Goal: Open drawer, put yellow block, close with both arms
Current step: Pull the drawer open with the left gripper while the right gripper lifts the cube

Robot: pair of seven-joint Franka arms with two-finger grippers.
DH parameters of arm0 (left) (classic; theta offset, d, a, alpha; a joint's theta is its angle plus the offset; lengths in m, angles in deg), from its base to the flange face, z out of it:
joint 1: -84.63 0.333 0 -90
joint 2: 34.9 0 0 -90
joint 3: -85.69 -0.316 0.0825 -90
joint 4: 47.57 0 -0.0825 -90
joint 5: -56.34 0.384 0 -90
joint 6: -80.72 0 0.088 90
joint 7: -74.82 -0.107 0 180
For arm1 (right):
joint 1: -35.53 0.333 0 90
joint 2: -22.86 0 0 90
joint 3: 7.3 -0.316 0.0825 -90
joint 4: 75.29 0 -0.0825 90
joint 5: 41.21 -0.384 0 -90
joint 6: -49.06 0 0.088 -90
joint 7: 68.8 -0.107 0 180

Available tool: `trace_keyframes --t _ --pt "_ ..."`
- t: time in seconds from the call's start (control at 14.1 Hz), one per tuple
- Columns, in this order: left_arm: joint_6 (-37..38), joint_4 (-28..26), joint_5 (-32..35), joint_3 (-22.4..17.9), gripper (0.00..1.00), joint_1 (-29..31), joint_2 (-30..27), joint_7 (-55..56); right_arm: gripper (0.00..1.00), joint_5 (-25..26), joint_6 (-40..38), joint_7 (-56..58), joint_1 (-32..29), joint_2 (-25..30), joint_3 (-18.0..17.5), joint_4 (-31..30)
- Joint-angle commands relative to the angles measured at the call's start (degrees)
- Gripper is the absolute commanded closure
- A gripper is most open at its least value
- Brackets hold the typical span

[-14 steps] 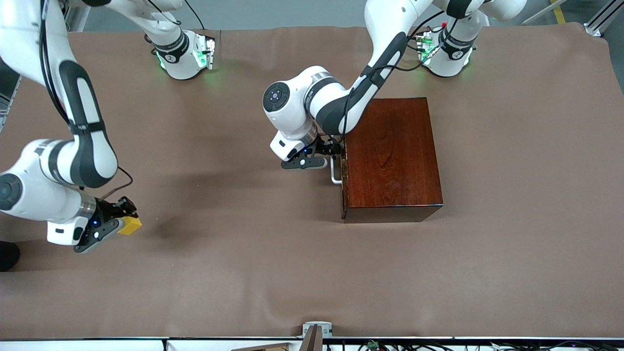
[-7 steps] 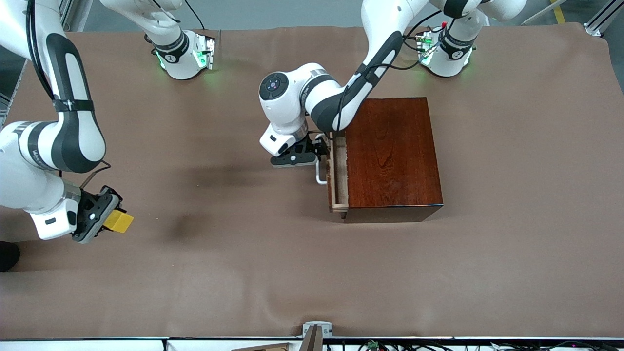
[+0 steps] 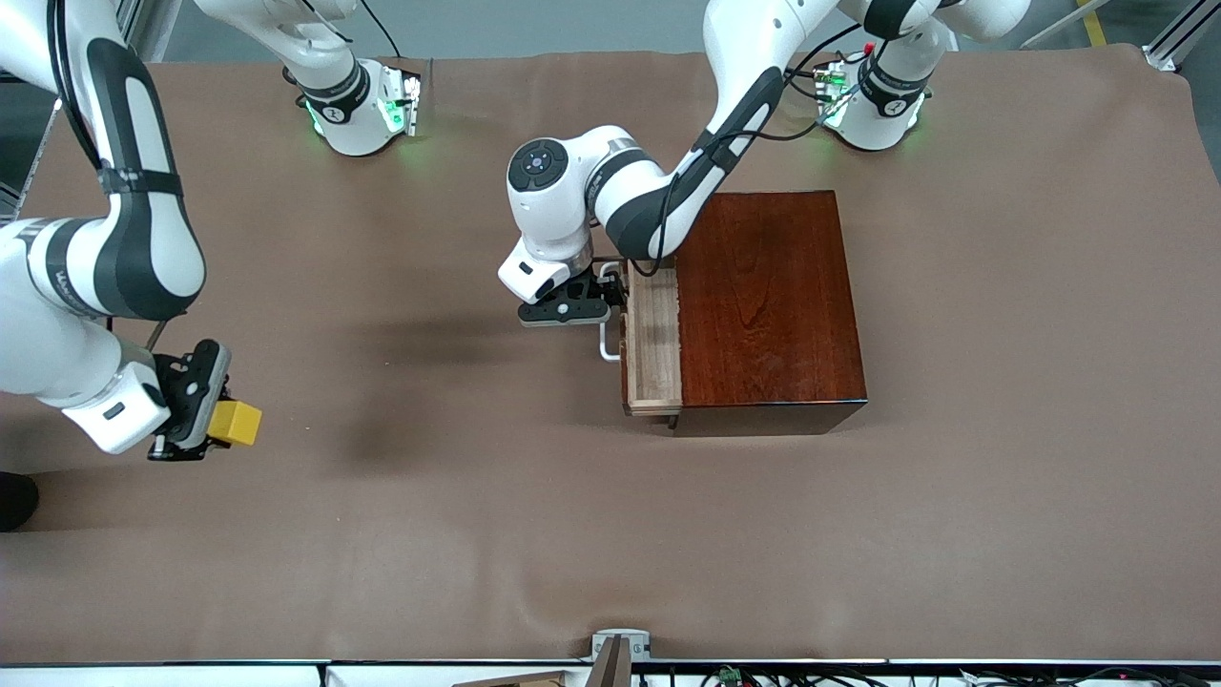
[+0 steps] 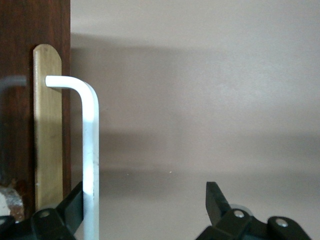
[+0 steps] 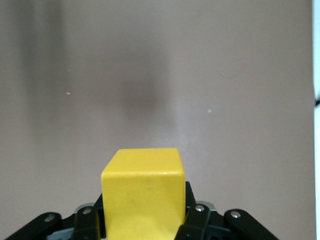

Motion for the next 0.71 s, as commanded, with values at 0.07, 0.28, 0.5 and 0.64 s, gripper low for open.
trace_keyframes --t 0.07,0.28,0.5,0.64 --pt "-6.11 2.69 -3.51 0.97 0.0 -0.47 2.46 1.54 1.0 -0.33 -4.94 1.88 1.18 1.51 -0.56 1.86" --pt "-7.95 2.78 -4.22 1.06 0.0 -0.56 2.54 1.54 1.0 0.11 -6.0 1.44 3.37 1.43 -0.56 3.19" --pt "-9.19 2.87 -4.31 1.76 0.0 -0.47 2.9 1.54 1.0 0.2 -6.09 1.43 4.78 1.16 -0.56 3.1" --pt "-10.42 2.87 -4.31 1.76 0.0 -0.47 2.98 1.54 1.0 0.2 -8.1 1.35 5.05 1.25 -0.47 3.19"
